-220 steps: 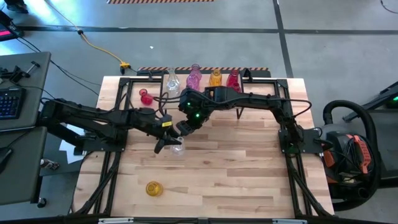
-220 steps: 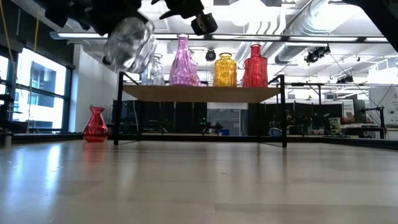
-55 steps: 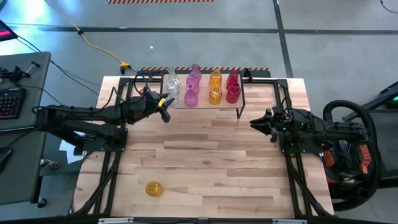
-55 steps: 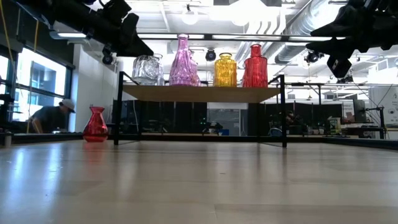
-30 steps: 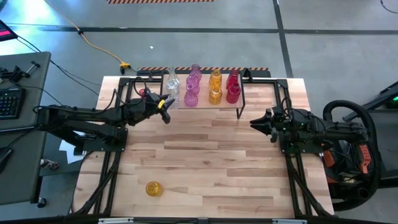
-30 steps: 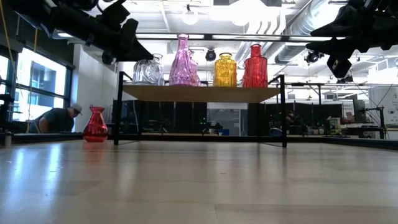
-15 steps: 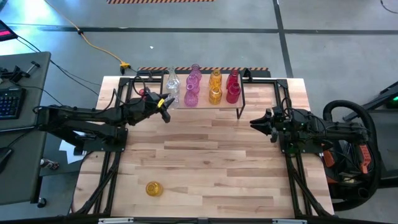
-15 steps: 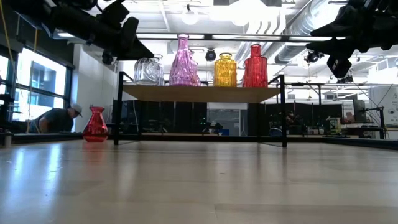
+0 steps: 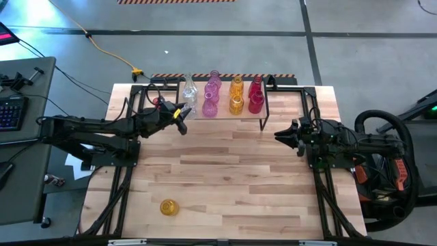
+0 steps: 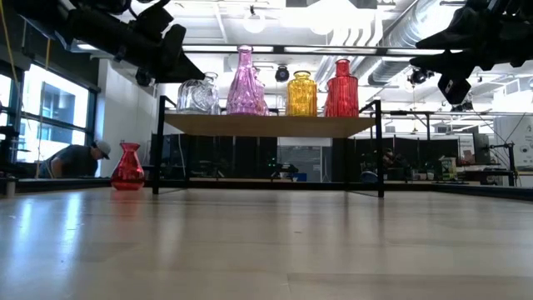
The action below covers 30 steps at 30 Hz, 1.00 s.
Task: Sort vases onto shelf
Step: Put the transparent vase on the shelf aligned with the other transparent vase
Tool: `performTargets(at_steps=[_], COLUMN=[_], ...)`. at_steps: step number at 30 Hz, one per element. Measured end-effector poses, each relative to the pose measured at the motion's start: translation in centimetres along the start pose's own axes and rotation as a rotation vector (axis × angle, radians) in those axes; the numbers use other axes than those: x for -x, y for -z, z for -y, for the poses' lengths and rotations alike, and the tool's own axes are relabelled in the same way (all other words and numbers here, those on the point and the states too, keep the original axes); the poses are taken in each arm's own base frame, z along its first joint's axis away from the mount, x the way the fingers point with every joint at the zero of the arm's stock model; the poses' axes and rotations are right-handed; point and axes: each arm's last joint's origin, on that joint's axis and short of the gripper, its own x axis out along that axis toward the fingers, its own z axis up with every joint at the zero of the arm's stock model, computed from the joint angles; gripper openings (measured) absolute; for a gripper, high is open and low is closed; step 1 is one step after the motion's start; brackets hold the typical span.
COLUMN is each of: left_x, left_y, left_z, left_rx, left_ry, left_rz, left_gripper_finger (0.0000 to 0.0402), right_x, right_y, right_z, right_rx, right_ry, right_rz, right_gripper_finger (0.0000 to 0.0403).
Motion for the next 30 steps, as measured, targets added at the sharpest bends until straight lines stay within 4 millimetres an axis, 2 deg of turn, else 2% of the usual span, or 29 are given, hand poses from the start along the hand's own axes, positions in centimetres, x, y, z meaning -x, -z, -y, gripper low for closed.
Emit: performTargets(at_steps=[24,30], left_x=[-0.9,-1.1], left_y=[0.3,0.3], left_z=[-0.2,-0.3], left_rx=[0.053,0.051], left_ry=[0.002,-0.009], left_rz=[-0.003,-0.004], left_gripper_finger=[0.0130,0.0154], right_x=[0.0,0.0], right_y=[0.0,0.0], right_z=[0.0,0.0], right_rx=[0.000,0.000], right_ry=[0.000,0.000], right_rz=[0.000,0.000], right_gripper_finger=[0.0103,0.0103])
